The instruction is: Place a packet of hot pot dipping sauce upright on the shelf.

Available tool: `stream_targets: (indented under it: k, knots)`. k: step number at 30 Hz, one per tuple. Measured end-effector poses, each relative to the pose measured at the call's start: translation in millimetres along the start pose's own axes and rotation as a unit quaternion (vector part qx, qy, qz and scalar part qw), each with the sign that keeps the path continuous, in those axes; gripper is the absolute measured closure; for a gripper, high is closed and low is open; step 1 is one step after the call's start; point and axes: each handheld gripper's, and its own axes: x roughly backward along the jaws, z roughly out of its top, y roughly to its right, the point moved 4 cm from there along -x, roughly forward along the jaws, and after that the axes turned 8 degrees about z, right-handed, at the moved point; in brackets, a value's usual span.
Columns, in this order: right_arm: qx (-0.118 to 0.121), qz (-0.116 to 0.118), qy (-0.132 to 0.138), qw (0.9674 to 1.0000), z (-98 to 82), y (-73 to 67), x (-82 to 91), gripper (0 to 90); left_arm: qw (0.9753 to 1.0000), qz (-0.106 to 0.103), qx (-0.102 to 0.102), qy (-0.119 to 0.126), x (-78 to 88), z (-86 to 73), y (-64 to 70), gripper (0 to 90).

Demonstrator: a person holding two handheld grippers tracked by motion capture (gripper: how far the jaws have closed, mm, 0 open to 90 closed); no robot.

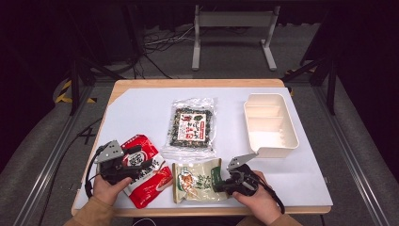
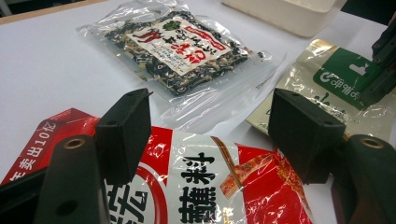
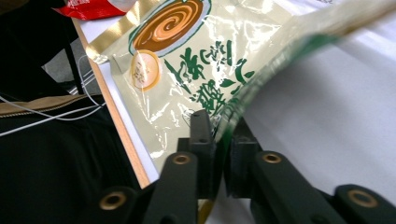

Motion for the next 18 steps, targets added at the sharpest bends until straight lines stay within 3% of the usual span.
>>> stream_targets:
  k: [10,18]
  knots:
    - [-0.004,0.004,0.005,1.0000,7.4,-3.3,8.1,89.1,1.0000,-0.004,0.003,0.003,2.0,1.6,-1.4,30.1]
    - [0.000,0.006,0.024,0.9997,17.5,-6.6,27.9,89.5,0.9997,-0.013,-0.018,0.004,-0.4,6.9,6.4,25.0]
